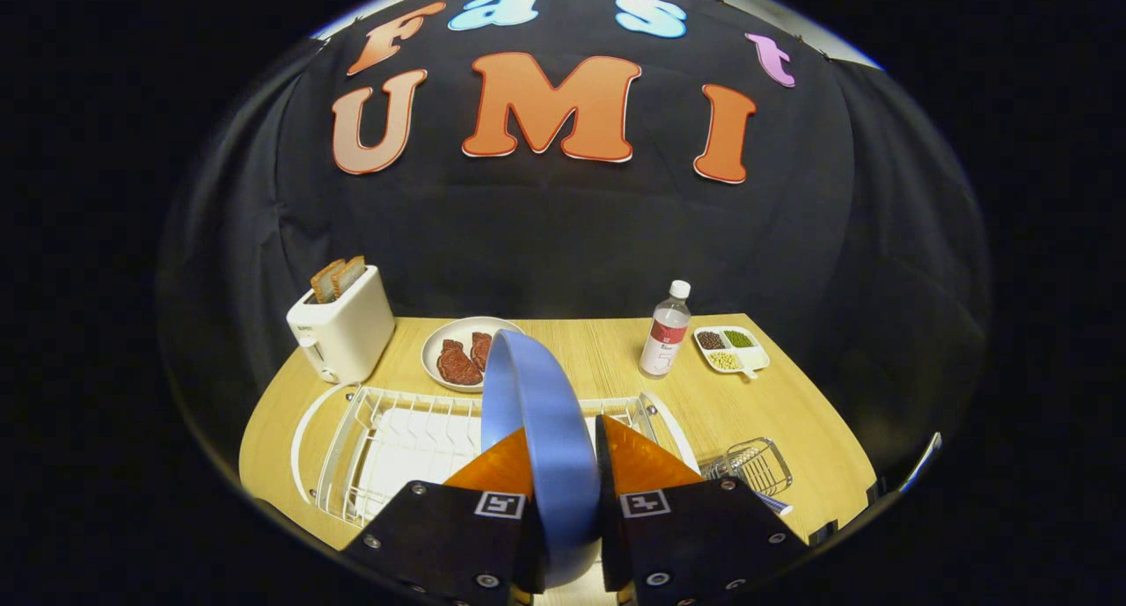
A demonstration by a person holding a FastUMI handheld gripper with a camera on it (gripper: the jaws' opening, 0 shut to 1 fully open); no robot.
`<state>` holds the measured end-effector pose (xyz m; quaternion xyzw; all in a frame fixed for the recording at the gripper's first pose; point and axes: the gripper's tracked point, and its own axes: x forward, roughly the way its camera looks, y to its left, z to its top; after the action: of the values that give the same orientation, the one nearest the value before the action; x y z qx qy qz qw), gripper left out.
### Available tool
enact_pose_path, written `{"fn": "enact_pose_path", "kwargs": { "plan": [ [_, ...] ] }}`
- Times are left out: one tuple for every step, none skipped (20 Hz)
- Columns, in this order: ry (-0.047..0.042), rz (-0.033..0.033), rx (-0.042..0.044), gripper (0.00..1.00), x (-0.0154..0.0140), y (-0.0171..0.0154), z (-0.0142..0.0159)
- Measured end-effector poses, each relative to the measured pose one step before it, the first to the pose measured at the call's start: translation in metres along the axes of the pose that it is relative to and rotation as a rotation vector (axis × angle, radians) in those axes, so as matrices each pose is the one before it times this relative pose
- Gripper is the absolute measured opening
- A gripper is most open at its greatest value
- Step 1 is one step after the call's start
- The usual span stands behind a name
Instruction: Take the plate from the dish rack, then take the spoon from the basket and place it into the plate.
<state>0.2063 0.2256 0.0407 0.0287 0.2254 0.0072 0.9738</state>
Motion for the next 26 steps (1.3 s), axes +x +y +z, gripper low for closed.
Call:
{"fn": "enact_pose_path", "kwargs": {
  "plan": [
    [0.00073,0.02108,0.02379,0.25,-0.01191,-0.00468,-0.00332],
    [-0.00850,0.01597,0.02235,0.25,-0.01197,-0.00585,-0.00105],
    [-0.00968,0.01404,0.01382,0.25,-0.01200,-0.00658,-0.00216],
    [-0.00965,0.01372,0.01556,0.25,-0.01326,-0.00653,-0.00235],
    [-0.00463,0.01786,0.01836,0.25,-0.01166,-0.00589,-0.00458],
    [-0.00182,0.01882,0.02614,0.25,-0.01080,-0.00486,-0.00427],
    [0.00069,0.01758,0.02729,0.25,-0.01025,-0.00574,-0.00546],
    [0.00240,0.01465,0.02521,0.25,-0.00990,-0.00654,-0.00573],
    [0.00720,0.01152,0.02476,0.25,-0.00598,-0.00781,-0.00883],
    [0.00874,0.01281,0.03080,0.25,-0.00552,-0.00676,-0.00966],
    [0.01098,0.01819,0.03484,0.25,-0.00589,-0.00653,-0.01040],
    [0.00015,0.01466,0.04682,0.25,-0.00452,-0.00751,-0.00845],
    [0.00139,0.01640,0.03997,0.25,-0.00317,-0.00683,-0.00920],
    [0.00486,0.01756,0.03920,0.25,-0.00191,-0.00746,-0.01201],
    [0.00600,0.02030,0.04095,0.25,-0.00199,-0.00679,-0.01157],
    [0.01461,0.02458,0.04013,0.25,-0.00108,-0.00636,-0.01186],
    [0.01081,0.02590,0.04350,0.25,-0.00038,-0.00632,-0.01063],
    [0.01629,0.01276,0.03786,0.25,0.00059,-0.00762,-0.01162],
    [0.00556,0.01002,0.02925,0.25,0.00058,-0.00747,-0.01062],
    [0.00542,0.00754,0.01812,0.25,0.00158,-0.00705,-0.00857],
    [0.01164,0.00545,0.02474,0.25,0.00318,-0.00780,-0.00867],
    [0.01667,0.00939,0.03122,0.25,0.00195,-0.00559,-0.00724],
    [0.01238,0.01282,0.03386,0.25,0.00234,-0.00528,-0.00805],
    [0.02180,0.00851,0.02789,0.25,0.00215,-0.00440,-0.00643],
    [0.01634,0.00393,0.02325,0.25,0.00339,-0.00784,-0.00649],
    [0.00711,0.00213,0.01751,0.25,0.00436,-0.00548,-0.00294]
  ]
}}
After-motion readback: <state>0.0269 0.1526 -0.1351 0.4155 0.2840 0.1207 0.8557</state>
